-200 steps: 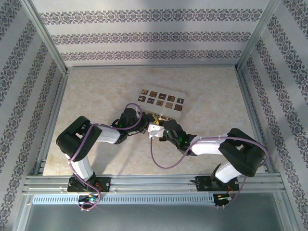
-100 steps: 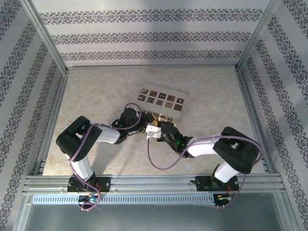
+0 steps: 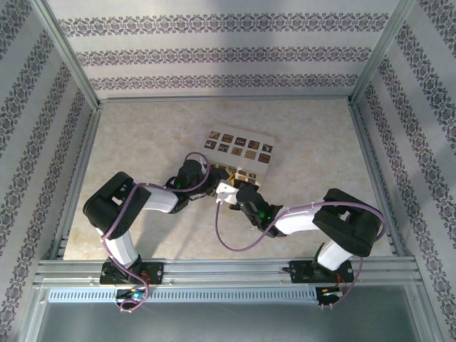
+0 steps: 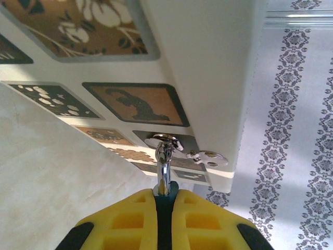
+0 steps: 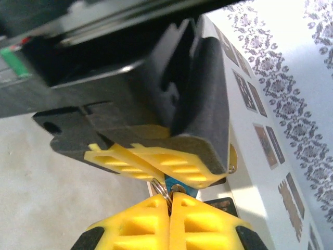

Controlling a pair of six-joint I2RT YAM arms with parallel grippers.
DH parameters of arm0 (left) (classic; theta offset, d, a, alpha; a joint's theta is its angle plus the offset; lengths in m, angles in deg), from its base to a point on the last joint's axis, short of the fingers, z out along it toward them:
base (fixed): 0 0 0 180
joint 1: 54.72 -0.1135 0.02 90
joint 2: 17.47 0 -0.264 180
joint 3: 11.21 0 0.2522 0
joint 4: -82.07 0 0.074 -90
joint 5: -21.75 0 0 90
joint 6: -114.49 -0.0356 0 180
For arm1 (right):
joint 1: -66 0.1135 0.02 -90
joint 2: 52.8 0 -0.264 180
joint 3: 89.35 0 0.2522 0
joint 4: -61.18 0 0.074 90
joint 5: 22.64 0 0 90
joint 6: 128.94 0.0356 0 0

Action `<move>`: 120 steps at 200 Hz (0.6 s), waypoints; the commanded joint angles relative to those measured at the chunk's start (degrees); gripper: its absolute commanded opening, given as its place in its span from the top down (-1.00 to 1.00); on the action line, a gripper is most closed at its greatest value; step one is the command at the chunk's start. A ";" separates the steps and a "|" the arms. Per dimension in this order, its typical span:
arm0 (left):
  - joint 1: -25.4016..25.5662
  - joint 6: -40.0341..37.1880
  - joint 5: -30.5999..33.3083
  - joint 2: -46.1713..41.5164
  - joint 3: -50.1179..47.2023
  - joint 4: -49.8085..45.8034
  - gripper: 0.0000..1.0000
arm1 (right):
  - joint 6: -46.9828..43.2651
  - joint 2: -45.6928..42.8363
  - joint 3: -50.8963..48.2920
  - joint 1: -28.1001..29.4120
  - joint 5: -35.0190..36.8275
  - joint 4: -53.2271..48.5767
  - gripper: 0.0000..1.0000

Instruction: Unlock the padlock with the key

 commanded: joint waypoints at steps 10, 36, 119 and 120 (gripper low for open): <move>1.33 0.05 -1.03 -1.17 0.23 4.28 0.88 | 10.46 -0.11 -0.15 1.29 -0.57 8.87 1.00; 1.37 -0.04 -1.30 -0.86 0.44 4.24 0.88 | 14.58 0.19 -0.77 1.25 -2.27 11.52 1.00; 1.95 -0.89 -0.76 0.14 0.96 3.03 0.88 | 25.88 4.63 -2.97 1.21 -4.35 19.24 1.00; 2.01 -0.90 -0.73 0.20 0.99 2.97 0.88 | 25.96 4.74 -2.97 1.21 -4.34 19.34 1.00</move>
